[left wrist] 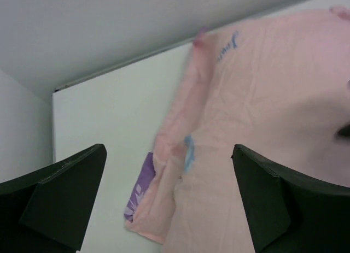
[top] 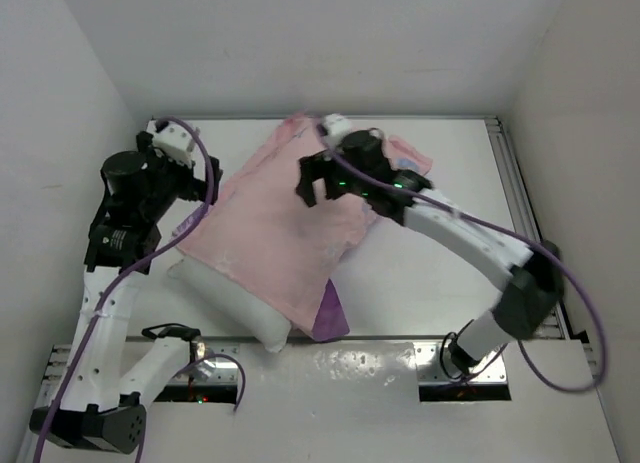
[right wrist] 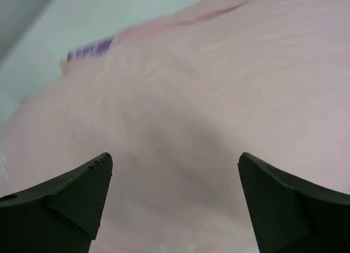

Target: Put the pillow into the pillowcase

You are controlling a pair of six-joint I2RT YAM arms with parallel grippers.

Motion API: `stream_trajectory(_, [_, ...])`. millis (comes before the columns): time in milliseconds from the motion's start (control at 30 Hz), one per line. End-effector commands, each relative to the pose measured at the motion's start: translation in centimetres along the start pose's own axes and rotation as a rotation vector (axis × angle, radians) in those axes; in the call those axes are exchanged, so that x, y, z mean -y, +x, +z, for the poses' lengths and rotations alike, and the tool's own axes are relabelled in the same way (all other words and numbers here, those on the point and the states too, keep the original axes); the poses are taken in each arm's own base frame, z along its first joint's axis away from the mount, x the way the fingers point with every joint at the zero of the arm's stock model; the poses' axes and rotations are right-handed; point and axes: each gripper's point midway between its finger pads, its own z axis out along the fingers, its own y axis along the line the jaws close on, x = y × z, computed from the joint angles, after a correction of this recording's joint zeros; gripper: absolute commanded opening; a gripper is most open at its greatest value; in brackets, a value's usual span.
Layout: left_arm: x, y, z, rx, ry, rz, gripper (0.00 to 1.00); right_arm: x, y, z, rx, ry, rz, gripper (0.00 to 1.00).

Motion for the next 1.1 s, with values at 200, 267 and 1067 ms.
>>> stream_trajectory(200, [5.8,11.9,2.5,-0.266,0.335,0.183,0.00,7.7,5.6,-10.9,0.275,0.240,0.524,0.28])
stream_trajectory(267, [6.0,13.7,2.4,-0.315,0.341,0.193,0.03,7.1,9.6,-10.2,0.220,0.209,0.571,0.79])
stream_trajectory(1067, [5.6,15.0,1.4,-0.435,0.297,0.109,0.77,10.7,-2.3,0.8,0.082,0.113,0.451,0.99])
